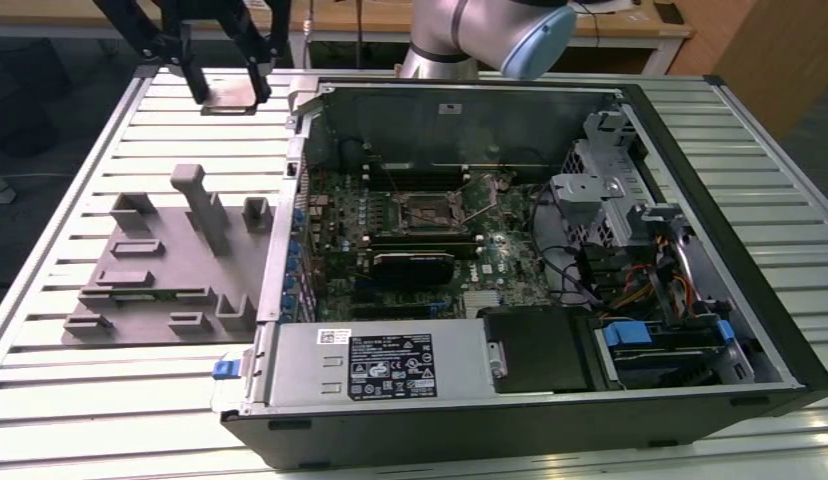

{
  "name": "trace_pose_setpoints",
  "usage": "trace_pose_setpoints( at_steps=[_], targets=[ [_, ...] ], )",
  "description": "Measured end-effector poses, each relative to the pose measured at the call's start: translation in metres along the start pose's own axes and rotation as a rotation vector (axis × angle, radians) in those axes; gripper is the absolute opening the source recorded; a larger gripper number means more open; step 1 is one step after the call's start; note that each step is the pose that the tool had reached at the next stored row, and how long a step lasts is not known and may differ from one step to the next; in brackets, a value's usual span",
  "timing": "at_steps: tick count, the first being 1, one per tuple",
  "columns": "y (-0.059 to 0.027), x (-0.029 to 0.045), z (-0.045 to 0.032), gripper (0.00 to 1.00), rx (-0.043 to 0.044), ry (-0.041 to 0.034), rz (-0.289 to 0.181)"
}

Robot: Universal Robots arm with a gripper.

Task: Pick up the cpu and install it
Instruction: 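Pick up the cpu and move it towards the insertion slot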

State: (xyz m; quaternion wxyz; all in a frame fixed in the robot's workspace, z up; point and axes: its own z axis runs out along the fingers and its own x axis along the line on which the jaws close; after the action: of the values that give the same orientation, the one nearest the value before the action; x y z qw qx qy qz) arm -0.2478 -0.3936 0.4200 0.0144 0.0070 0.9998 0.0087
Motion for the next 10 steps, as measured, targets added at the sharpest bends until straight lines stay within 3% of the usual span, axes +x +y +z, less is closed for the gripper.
trace_pose_setpoints(
  at_steps=[10],
  targets=[
    [0.0007,-0.0224,0.0006,0.54,0.0001,0.0001,0.000]
  ],
)
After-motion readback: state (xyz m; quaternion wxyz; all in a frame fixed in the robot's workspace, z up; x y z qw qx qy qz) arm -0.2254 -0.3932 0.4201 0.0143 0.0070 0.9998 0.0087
